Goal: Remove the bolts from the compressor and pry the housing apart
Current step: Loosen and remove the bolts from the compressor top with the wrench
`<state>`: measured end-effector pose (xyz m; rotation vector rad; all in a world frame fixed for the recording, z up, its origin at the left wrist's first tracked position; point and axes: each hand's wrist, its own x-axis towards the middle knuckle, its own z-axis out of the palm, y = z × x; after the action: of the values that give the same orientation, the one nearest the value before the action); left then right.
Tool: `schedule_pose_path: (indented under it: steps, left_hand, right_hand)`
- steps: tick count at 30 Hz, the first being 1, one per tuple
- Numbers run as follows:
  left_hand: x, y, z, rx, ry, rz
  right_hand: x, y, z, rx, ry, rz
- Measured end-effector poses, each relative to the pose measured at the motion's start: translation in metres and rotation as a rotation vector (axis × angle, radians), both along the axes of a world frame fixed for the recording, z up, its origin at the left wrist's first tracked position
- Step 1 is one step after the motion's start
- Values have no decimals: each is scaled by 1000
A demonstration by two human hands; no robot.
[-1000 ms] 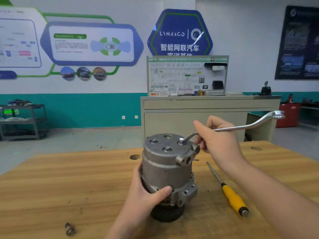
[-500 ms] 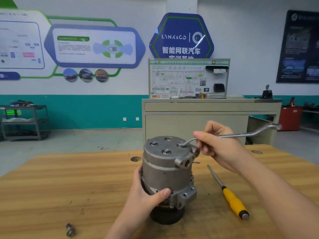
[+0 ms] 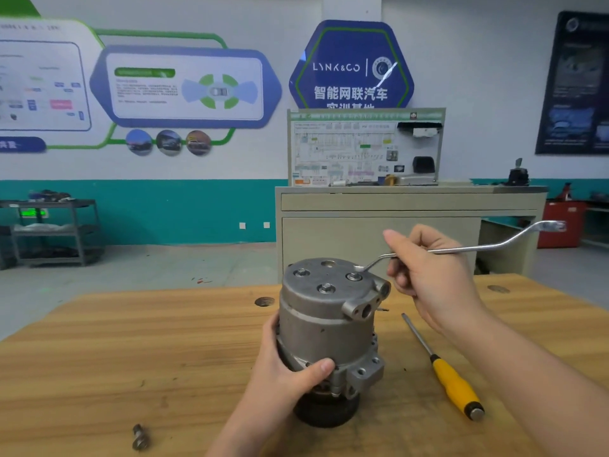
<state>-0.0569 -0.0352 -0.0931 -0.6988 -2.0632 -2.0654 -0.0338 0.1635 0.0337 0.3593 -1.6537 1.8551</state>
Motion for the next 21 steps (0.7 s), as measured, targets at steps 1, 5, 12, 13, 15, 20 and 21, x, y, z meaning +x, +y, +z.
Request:
schedule_pose_path:
  steps: [1,5,12,13,15,20,21]
  left_hand:
    - [1,0,0,-2,-1,-2]
    - [3,-1,2,-20,-10,6]
    - [4,-2,5,-46,-24,15]
    - [4,-2,4,-56,-24,12]
    - [2,-3,4,-65,-28,5]
    - [-6,-4,3,-75,-10,25]
    - [-7,-3,3,-89,-5,36]
  right_hand:
    - [3,-5,1,50,26,-41]
    - [10,-23,-1,355,133,-218]
    - [5,-12,-21,452,256,-202]
    - [-2,-3,-18,353,198,-111]
    - [-16,16,-8,185,51,137]
    - [-55,24,-8,-237,-222,628]
    - [-60,21,-8,-338,-204,634]
